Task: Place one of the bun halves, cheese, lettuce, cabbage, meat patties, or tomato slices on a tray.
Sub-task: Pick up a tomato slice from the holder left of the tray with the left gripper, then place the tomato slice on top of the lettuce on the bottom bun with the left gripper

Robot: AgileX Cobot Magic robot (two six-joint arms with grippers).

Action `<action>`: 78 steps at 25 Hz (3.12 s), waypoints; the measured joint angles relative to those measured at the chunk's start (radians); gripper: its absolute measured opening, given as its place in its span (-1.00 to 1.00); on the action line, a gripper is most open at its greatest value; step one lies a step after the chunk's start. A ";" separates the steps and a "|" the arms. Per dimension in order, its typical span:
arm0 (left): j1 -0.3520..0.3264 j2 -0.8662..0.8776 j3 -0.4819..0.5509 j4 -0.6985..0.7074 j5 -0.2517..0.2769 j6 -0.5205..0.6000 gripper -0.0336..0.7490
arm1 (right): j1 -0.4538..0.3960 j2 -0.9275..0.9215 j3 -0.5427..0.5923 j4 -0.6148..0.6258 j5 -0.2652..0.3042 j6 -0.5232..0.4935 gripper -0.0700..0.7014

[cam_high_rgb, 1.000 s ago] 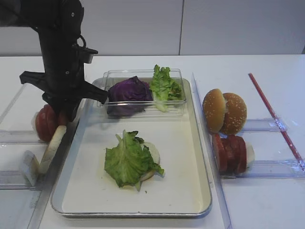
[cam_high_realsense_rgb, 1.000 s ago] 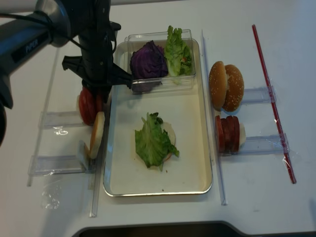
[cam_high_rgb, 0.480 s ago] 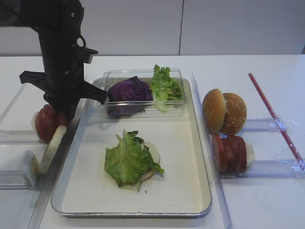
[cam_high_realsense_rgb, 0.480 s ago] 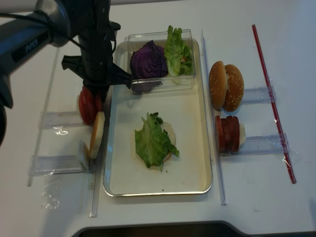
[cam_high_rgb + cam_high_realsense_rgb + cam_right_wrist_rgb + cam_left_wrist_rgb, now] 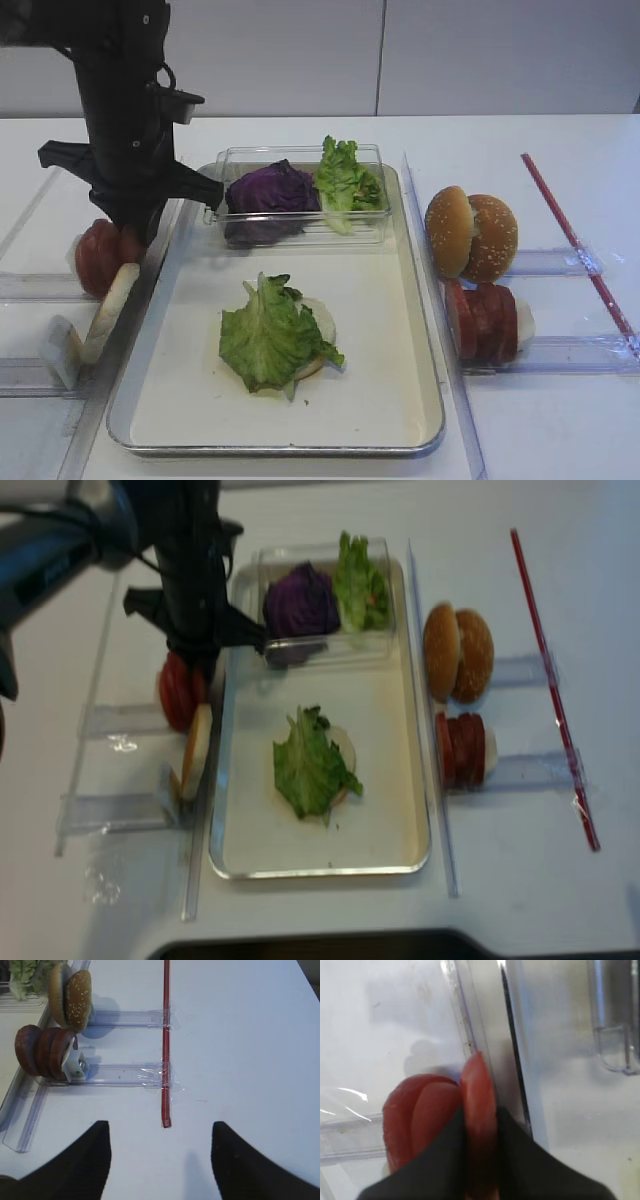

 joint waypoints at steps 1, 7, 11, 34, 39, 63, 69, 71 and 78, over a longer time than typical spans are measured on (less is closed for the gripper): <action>0.000 -0.011 0.000 -0.002 0.000 0.000 -0.60 | 0.000 0.000 0.000 0.000 0.000 0.002 0.42; 0.000 -0.065 0.000 -0.015 0.000 0.002 -0.61 | 0.000 0.000 0.000 0.000 -0.001 0.002 0.42; 0.000 -0.096 0.000 -0.015 0.000 0.002 -0.61 | 0.000 0.000 0.000 0.000 -0.001 0.002 0.42; 0.094 -0.492 0.282 -0.134 -0.006 0.044 -0.61 | 0.000 0.000 0.000 0.000 -0.001 0.002 0.42; 0.176 -0.570 0.350 -0.330 -0.035 0.149 -0.61 | 0.000 0.000 0.000 0.000 -0.001 0.002 0.42; 0.314 -0.585 0.701 -1.379 -0.128 0.802 -0.62 | 0.000 0.000 0.000 0.000 -0.001 0.004 0.42; 0.314 -0.585 0.754 -1.540 -0.114 0.875 -0.62 | 0.000 0.000 0.000 0.000 -0.001 0.005 0.41; 0.314 -0.585 0.770 -1.556 -0.114 0.887 -0.62 | 0.000 0.000 0.000 0.000 -0.001 0.005 0.41; 0.314 -0.585 0.823 -1.638 -0.114 0.918 -0.62 | 0.000 0.000 0.000 0.000 -0.001 0.005 0.41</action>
